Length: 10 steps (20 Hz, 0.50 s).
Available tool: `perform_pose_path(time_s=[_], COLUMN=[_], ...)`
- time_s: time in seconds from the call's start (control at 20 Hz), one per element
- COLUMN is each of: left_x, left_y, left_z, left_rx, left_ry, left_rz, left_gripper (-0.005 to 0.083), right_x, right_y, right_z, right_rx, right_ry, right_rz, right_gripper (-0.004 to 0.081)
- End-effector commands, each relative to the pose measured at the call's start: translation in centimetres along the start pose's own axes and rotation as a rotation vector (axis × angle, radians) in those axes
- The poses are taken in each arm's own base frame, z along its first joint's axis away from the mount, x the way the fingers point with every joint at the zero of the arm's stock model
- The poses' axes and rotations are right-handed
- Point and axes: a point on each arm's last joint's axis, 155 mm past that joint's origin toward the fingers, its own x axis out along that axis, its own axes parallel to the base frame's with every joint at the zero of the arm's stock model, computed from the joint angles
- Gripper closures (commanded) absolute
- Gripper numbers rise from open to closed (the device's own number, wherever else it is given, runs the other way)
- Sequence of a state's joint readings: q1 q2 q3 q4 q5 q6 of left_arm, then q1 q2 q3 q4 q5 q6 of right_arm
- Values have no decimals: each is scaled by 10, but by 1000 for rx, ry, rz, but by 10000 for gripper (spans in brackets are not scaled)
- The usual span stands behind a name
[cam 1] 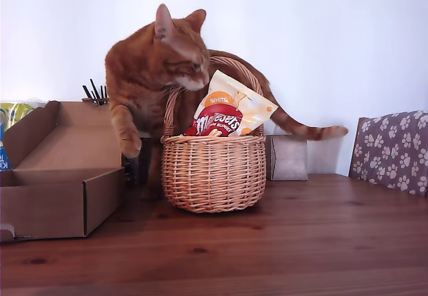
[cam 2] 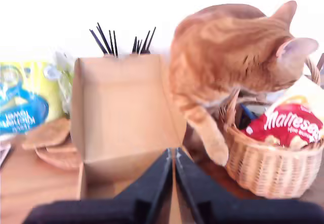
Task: Move the bags of Easter eggs from the cardboard box on the left into the woven basket on the right side.
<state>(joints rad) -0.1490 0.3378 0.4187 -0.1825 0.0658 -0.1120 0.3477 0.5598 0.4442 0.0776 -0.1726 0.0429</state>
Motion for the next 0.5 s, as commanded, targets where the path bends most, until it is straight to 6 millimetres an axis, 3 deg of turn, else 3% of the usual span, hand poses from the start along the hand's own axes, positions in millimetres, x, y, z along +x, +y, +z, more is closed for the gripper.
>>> perform_pose_path(time_s=[0.0, 0.45], left_x=[2, -1], left_y=[0, 3], left_z=[-11, -43], left_rx=[-16, -24], left_ry=[36, 166], left_rz=[-2, 13], left_gripper=[772, 772], right_x=[0, -3], right_y=[3, 0], right_z=[-5, -57], right_rx=[11, 46], right_ry=[10, 213], right_rz=[10, -4], right_gripper=[782, 782])
